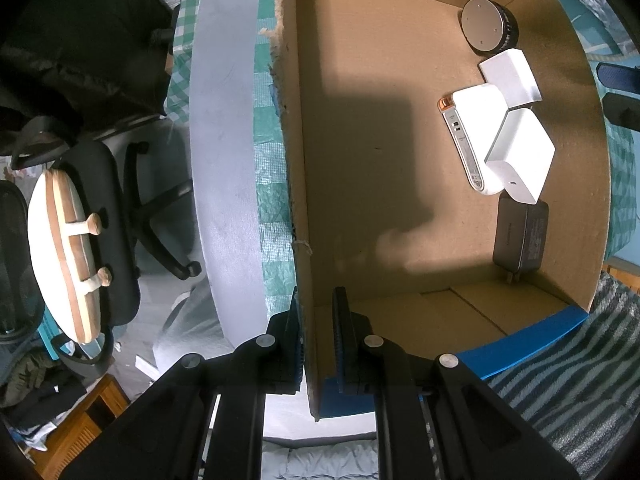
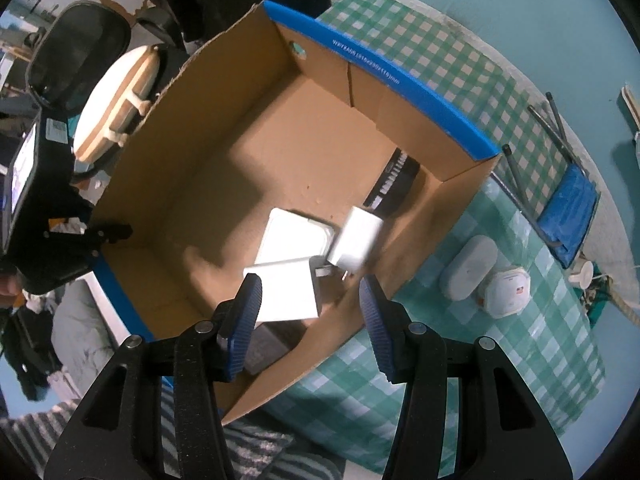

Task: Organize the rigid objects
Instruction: 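Move the right gripper back to the white octagonal device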

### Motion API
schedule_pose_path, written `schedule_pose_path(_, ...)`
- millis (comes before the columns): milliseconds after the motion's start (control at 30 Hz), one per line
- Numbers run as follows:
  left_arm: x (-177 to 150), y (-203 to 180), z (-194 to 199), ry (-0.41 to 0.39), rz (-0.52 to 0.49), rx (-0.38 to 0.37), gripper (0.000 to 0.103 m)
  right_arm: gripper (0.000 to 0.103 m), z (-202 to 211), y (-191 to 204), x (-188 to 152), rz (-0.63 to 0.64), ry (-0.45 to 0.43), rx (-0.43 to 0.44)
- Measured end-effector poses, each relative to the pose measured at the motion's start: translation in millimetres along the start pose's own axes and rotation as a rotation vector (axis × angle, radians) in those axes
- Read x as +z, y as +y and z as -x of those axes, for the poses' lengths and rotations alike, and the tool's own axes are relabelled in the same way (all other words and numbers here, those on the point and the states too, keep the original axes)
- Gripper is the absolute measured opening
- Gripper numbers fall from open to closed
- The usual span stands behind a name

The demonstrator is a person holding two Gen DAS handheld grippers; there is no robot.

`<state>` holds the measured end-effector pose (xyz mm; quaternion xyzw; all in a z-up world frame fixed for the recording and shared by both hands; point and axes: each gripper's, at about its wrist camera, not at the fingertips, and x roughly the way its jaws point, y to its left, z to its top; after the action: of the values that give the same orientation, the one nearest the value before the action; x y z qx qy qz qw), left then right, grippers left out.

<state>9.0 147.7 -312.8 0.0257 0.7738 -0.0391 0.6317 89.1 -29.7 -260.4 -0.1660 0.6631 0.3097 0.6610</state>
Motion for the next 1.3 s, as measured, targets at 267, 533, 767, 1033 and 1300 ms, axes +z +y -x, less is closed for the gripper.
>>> schedule_pose_path(267,0.0,-0.5,-0.1,0.0,0.0,0.0,0.011,0.054,18.2,-17.8,-4.7,-0.044,-0.037,0.002)
schedule_pose_path(533,0.4,-0.4,-0.9,0.003,-0.003,0.0,0.012,0.063,38.5,-77.3,-10.1,-0.185,-0.081,-0.011)
schedule_pose_path(767,0.5,-1.7,-1.6,0.006,-0.003,-0.002,0.012,0.064,28.2,-148.7,-15.3,-0.343,-0.05,-0.07)
schedule_pose_path(1033,0.7,-0.6,-2.0,0.009,0.005,-0.006,0.012,0.064,-2.4,-198.5,-24.5,-0.465,0.024,-0.098)
schedule_pose_path(1300,1.8,-0.3,-2.5,0.016,0.017,-0.012,0.012,0.064,-36.0,-220.5,-27.5,-0.561,0.079,-0.072)
